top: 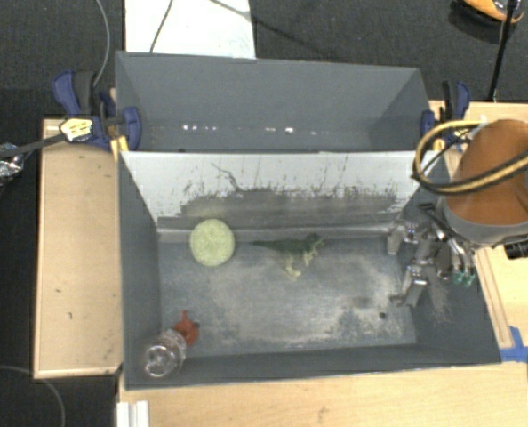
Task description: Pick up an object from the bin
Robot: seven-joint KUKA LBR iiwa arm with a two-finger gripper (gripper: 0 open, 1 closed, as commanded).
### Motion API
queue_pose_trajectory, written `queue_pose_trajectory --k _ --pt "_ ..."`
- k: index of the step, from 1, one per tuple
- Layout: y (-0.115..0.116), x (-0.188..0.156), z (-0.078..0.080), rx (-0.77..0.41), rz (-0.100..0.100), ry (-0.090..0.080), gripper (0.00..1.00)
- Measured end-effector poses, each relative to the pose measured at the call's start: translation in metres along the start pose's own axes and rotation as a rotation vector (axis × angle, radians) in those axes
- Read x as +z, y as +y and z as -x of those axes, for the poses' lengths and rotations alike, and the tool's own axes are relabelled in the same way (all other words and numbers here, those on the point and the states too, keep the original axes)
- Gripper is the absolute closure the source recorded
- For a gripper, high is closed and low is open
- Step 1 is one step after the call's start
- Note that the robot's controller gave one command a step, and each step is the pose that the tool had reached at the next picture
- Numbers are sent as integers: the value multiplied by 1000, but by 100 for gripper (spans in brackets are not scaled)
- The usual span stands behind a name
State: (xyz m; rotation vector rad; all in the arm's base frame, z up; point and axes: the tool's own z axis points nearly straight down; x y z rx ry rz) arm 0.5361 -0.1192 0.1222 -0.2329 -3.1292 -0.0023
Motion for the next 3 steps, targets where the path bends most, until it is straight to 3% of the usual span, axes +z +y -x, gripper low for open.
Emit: queue_pose_trajectory --k 1,2,3 --pt "47 -13 29 26 -2 -14 0" --pt "69 23 25 -2 3 -14 0" --pt "99 29 24 16 -4 -8 0"
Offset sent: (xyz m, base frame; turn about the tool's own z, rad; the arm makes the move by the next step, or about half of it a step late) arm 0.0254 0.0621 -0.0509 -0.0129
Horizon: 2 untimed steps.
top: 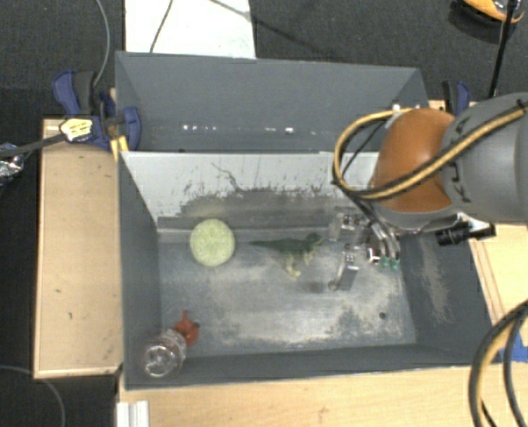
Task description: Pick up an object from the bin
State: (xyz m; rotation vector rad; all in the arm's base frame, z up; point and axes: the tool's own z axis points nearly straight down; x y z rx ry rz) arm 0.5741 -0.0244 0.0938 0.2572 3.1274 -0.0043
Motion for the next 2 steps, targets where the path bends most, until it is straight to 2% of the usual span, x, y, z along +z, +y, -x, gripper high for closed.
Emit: queue_pose_trajectory --k 1,2 --pt "31 7 10 -85 9 -13 0" --pt "69 23 -4 2 1 0 100"
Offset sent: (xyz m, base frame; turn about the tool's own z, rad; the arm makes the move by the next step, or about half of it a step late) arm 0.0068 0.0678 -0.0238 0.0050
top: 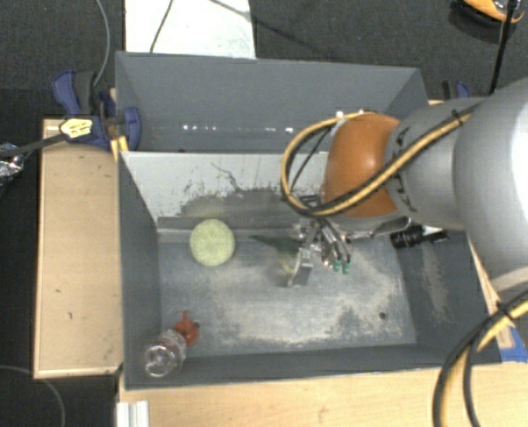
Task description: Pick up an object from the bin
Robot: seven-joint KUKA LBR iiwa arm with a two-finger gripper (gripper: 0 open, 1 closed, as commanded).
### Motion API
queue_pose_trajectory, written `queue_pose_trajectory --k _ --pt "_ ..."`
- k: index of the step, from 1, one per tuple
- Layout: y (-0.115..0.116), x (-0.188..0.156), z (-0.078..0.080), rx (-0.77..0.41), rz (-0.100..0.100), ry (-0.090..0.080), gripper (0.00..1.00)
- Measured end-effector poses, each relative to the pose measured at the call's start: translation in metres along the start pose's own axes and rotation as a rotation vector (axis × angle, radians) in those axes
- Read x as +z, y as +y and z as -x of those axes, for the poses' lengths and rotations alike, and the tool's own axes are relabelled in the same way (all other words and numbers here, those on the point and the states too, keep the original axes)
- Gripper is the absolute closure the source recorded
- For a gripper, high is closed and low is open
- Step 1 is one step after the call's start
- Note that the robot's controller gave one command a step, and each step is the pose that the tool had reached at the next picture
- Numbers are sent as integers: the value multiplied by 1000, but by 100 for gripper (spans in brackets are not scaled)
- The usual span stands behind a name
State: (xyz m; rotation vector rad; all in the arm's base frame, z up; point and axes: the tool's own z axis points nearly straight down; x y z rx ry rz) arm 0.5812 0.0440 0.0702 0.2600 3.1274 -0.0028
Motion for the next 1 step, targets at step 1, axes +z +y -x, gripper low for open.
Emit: queue_pose_trajectory --k 1 --pt "0 0 0 -1 0 0 100"
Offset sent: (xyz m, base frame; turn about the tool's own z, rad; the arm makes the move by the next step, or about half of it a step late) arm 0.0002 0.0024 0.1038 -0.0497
